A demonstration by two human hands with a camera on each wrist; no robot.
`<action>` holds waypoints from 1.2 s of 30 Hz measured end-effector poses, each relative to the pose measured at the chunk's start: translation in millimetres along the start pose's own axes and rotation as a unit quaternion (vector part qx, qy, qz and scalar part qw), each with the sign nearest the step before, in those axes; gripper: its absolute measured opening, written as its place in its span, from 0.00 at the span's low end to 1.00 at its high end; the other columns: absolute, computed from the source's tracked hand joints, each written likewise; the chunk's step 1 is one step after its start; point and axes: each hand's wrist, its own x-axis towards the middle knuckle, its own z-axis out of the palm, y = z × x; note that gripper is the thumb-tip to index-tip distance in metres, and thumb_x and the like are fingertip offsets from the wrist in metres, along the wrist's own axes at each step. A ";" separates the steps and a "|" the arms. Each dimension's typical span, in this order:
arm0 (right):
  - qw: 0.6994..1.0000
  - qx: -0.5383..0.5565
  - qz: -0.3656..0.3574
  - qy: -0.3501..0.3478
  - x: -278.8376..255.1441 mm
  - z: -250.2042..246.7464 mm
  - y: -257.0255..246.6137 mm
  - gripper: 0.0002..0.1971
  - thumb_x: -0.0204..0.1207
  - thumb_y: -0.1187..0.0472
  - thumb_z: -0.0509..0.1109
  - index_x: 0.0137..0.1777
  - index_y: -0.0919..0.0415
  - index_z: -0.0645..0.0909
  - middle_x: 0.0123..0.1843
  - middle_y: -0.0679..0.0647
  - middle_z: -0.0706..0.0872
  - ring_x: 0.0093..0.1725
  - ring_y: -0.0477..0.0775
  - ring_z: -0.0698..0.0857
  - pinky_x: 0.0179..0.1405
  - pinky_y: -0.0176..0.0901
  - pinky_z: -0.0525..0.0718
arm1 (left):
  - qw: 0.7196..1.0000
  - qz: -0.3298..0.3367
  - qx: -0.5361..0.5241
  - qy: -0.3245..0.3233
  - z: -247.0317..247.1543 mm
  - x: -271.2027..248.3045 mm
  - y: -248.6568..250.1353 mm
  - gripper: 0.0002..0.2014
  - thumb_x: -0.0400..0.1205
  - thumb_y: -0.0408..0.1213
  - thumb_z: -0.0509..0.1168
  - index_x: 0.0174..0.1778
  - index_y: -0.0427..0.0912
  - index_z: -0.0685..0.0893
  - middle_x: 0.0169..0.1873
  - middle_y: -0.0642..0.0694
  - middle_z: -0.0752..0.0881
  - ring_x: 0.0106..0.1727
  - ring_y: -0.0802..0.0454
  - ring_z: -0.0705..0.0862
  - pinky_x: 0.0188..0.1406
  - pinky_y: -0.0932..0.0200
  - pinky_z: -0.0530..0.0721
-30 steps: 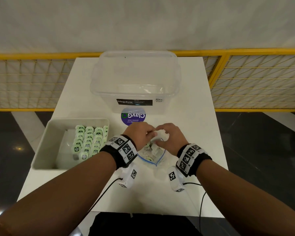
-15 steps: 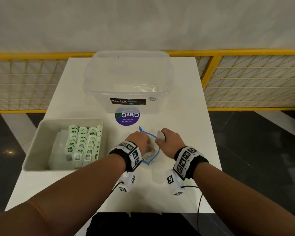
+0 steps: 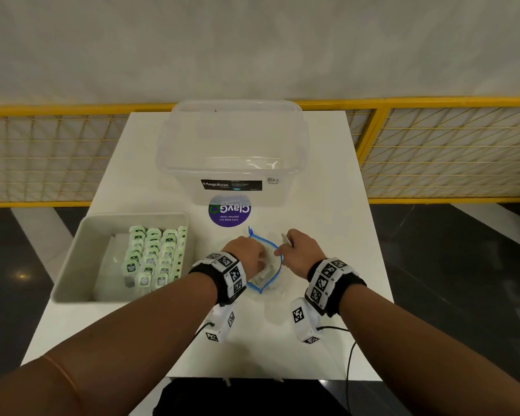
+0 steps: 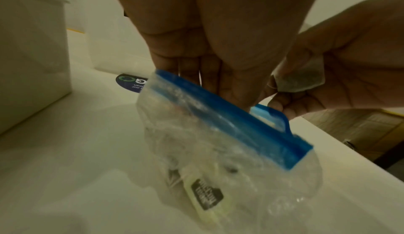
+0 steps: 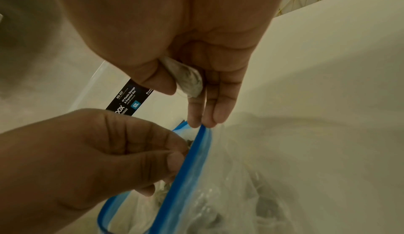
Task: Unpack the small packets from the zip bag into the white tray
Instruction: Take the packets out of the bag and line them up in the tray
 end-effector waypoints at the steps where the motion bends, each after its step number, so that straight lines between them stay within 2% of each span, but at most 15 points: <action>1: 1.000 0.000 0.004 -0.003 -0.6 0.5 0.2 0.11 0.75 0.56 0.67 0.37 0.56 0.68 0.42 0.59 0.86 0.45 0.64 0.88 0.44 0.57 0.83 | 1.000 -0.004 -0.003 -0.011 1.9 0.9 0.8 0.15 0.81 0.49 0.64 0.57 0.45 0.86 0.52 0.45 0.87 0.54 0.46 0.84 0.51 0.55 0.80; 5: 1.000 -0.031 0.005 -0.001 -2.9 3.1 4.6 0.10 0.76 0.57 0.65 0.36 0.56 0.67 0.43 0.62 0.86 0.42 0.63 0.84 0.39 0.53 0.80 | 0.999 -0.011 -0.005 -0.036 6.7 4.9 4.2 0.14 0.80 0.48 0.66 0.57 0.46 0.86 0.52 0.47 0.87 0.51 0.48 0.85 0.46 0.59 0.76; 8: 0.998 -0.066 0.006 0.002 -3.4 4.3 9.8 0.13 0.78 0.57 0.64 0.35 0.55 0.65 0.39 0.58 0.81 0.36 0.57 0.76 0.33 0.46 0.72 | 1.000 -0.008 0.001 -0.023 6.9 3.6 5.5 0.12 0.81 0.46 0.64 0.56 0.48 0.87 0.51 0.46 0.87 0.51 0.45 0.86 0.50 0.56 0.82; 11: 0.997 -0.081 0.007 0.005 -4.4 4.7 11.6 0.15 0.79 0.57 0.65 0.34 0.54 0.63 0.35 0.53 0.75 0.34 0.54 0.73 0.30 0.44 0.68 | 1.000 -0.005 -0.008 -0.014 3.1 2.0 3.5 0.11 0.81 0.43 0.63 0.53 0.47 0.89 0.49 0.44 0.88 0.49 0.44 0.86 0.50 0.55 0.83; 13: 0.997 -0.082 0.007 0.006 -4.3 4.8 12.0 0.15 0.79 0.57 0.65 0.34 0.53 0.63 0.34 0.52 0.74 0.33 0.54 0.72 0.29 0.44 0.68 | 1.000 0.006 -0.007 -0.008 -2.6 -0.4 -0.2 0.11 0.82 0.43 0.63 0.54 0.49 0.89 0.50 0.45 0.89 0.50 0.43 0.86 0.53 0.53 0.84; 16: 0.996 -0.084 0.003 0.011 -4.6 5.2 10.6 0.16 0.78 0.56 0.65 0.34 0.53 0.62 0.33 0.51 0.73 0.32 0.53 0.71 0.29 0.44 0.67 | 0.999 0.020 -0.023 0.030 -10.3 -5.8 -8.4 0.12 0.83 0.44 0.63 0.59 0.50 0.87 0.53 0.46 0.89 0.54 0.44 0.85 0.56 0.53 0.83; 19: 0.998 -0.054 -0.014 0.032 -6.7 5.2 5.6 0.14 0.78 0.59 0.65 0.37 0.54 0.62 0.34 0.52 0.74 0.31 0.53 0.70 0.28 0.44 0.67 | 0.994 0.031 -0.076 0.075 -19.7 -13.5 -14.6 0.11 0.84 0.42 0.63 0.60 0.49 0.86 0.53 0.49 0.89 0.54 0.48 0.85 0.56 0.54 0.82; 23: 0.996 -0.005 -0.070 0.054 -11.6 4.1 -7.6 0.04 0.79 0.67 0.58 0.50 0.58 0.68 0.34 0.53 0.76 0.31 0.55 0.72 0.33 0.45 0.71 | 0.982 0.065 -0.117 0.135 -42.1 -26.9 -23.8 0.10 0.84 0.42 0.62 0.56 0.48 0.87 0.47 0.51 0.90 0.43 0.55 0.83 0.48 0.61 0.79; 26: 0.991 0.046 -0.119 0.034 -14.7 4.3 -25.2 0.09 0.78 0.65 0.61 0.56 0.55 0.75 0.35 0.47 0.77 0.32 0.50 0.75 0.37 0.44 0.75 | 0.974 0.092 -0.119 0.168 -61.5 -37.2 -32.4 0.08 0.83 0.40 0.65 0.52 0.48 0.89 0.40 0.56 0.87 0.39 0.57 0.79 0.42 0.68 0.72; 28: 0.985 0.041 -0.165 0.024 -16.0 6.0 -38.6 0.09 0.74 0.62 0.69 0.53 0.52 0.80 0.39 0.43 0.83 0.39 0.48 0.81 0.44 0.41 0.80 | 0.968 0.106 -0.125 0.189 -74.2 -44.5 -37.5 0.07 0.82 0.40 0.67 0.50 0.47 0.90 0.35 0.60 0.80 0.37 0.58 0.78 0.39 0.72 0.69; 29: 0.982 0.033 -0.181 0.030 -15.6 8.2 -44.8 0.08 0.73 0.61 0.72 0.51 0.51 0.82 0.41 0.44 0.85 0.42 0.48 0.83 0.46 0.42 0.82 | 0.966 0.112 -0.127 0.198 -80.1 -48.6 -40.0 0.06 0.82 0.40 0.67 0.49 0.47 0.90 0.35 0.60 0.80 0.37 0.59 0.77 0.39 0.71 0.71; 31: 0.980 0.032 -0.191 0.051 -14.1 13.2 -57.3 0.04 0.72 0.55 0.75 0.45 0.52 0.84 0.39 0.47 0.88 0.42 0.50 0.86 0.46 0.47 0.84 | 0.962 0.115 -0.132 0.210 -90.6 -55.7 -46.5 0.06 0.81 0.41 0.67 0.49 0.48 0.90 0.37 0.57 0.84 0.37 0.58 0.78 0.43 0.62 0.77; 33: 0.979 0.042 -0.187 0.064 -11.6 17.8 -68.3 0.06 0.73 0.51 0.75 0.44 0.51 0.85 0.39 0.48 0.89 0.43 0.51 0.87 0.48 0.49 0.86 | 0.960 0.107 -0.137 0.219 -98.6 -62.4 -54.1 0.06 0.82 0.41 0.67 0.49 0.49 0.89 0.37 0.55 0.86 0.38 0.57 0.80 0.44 0.60 0.79; 34: 0.979 0.045 -0.187 0.064 -11.0 20.0 -73.4 0.06 0.73 0.51 0.75 0.44 0.51 0.86 0.40 0.47 0.90 0.43 0.49 0.87 0.48 0.48 0.86 | 0.960 0.102 -0.138 0.223 -101.1 -65.4 -58.4 0.06 0.82 0.41 0.66 0.49 0.49 0.89 0.36 0.55 0.86 0.38 0.56 0.80 0.43 0.61 0.78; 36: 0.977 0.046 -0.196 0.065 -11.4 24.6 -83.7 0.03 0.74 0.53 0.76 0.44 0.50 0.86 0.40 0.43 0.89 0.42 0.40 0.86 0.46 0.36 0.83 | 0.961 0.087 -0.135 0.224 -105.3 -71.8 -68.1 0.06 0.82 0.41 0.66 0.49 0.50 0.88 0.34 0.56 0.84 0.38 0.55 0.81 0.41 0.63 0.74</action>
